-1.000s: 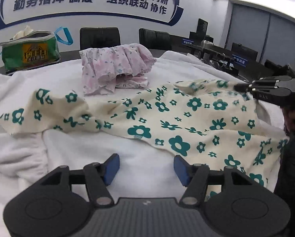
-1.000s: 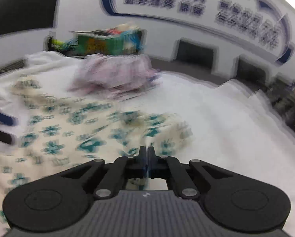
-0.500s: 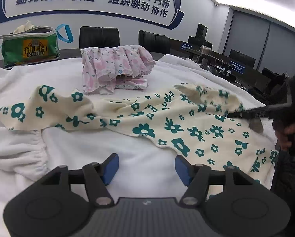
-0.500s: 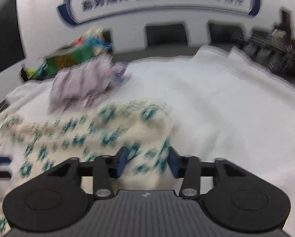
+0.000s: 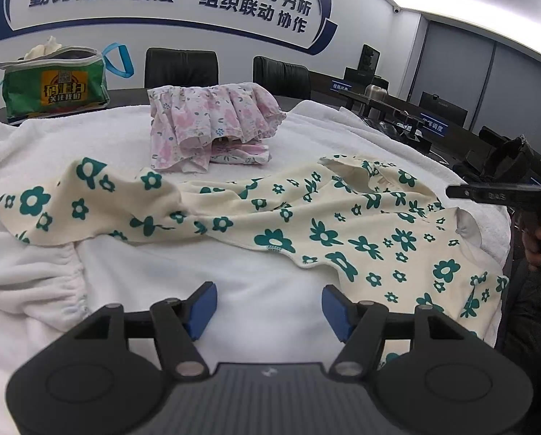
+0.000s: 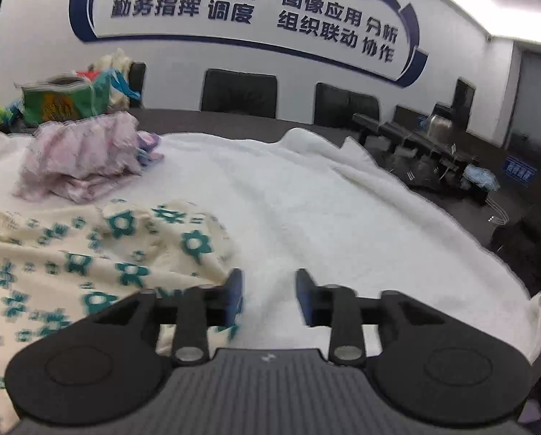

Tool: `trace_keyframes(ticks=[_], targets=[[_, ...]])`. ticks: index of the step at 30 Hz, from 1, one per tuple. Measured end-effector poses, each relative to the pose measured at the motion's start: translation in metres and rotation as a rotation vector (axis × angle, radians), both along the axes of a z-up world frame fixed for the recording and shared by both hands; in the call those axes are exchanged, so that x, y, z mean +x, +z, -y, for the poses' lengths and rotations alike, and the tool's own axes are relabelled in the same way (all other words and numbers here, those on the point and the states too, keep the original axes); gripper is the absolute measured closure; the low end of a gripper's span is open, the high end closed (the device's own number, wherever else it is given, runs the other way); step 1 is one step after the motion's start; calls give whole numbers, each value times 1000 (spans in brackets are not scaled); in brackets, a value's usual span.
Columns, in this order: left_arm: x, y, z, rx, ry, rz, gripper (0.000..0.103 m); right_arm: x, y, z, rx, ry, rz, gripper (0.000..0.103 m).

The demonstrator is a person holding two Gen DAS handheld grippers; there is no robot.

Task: Fold clothes

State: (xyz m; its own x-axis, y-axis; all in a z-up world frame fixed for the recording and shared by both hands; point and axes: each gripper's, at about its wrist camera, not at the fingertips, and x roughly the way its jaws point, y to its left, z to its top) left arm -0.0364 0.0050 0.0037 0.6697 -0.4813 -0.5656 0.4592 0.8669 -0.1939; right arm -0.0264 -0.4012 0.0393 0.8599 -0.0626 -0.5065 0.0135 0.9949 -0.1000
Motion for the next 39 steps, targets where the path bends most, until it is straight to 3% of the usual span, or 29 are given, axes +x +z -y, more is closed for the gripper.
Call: trace_keyframes(ticks=[3,4,6,7,8,9,10,13,17,19,22,24,26,29,31,34,39], targets=[[0,0,0,-2,-3,0,39,-18,-1,3,98,50,-29,60],[0,0,0,-2,-3,0,39,-23,-2,3,127,67,-39,53],[0,0,0,-1,-4,0,39,-27,-10,-1,160,95,-68,52],[0,0,0,-1,-4,0,39,-27,-14,-5,165,109,-84,57],[0,0,0,-1,-4,0,39,-28,-19,-9,156,128,-99,78],[0,0,0,-1,-4,0,39,-28,-24,-14,142,146,-114,91],[0,0,0,-1,-4,0,39,-27,-27,-19,119,158,-124,97],[0,0,0,-1,-5,0,39,-26,-27,-24,37,106,-94,97],[0,0,-1,-4,-5,0,39,-22,-20,-14,57,37,-65,89],[1,0,-1,-3,-5,1,39,-25,-15,-10,22,-9,-42,76],[0,0,-1,-4,-9,-1,38,-39,-4,-1,19,-29,4,75],[1,0,0,-6,-12,-2,37,-50,0,7,74,20,7,68],[1,0,-2,-14,-15,-4,36,-60,-2,8,146,112,-19,51],[1,3,-6,-32,-5,-21,37,-74,-7,2,221,250,-47,50],[-9,11,-6,-40,1,-36,39,-81,-9,-7,214,281,-24,50],[-28,23,0,-86,-68,-26,37,-78,-6,-18,238,328,-14,50],[-55,15,15,-17,-88,-19,37,-55,13,-53,190,445,17,50]])
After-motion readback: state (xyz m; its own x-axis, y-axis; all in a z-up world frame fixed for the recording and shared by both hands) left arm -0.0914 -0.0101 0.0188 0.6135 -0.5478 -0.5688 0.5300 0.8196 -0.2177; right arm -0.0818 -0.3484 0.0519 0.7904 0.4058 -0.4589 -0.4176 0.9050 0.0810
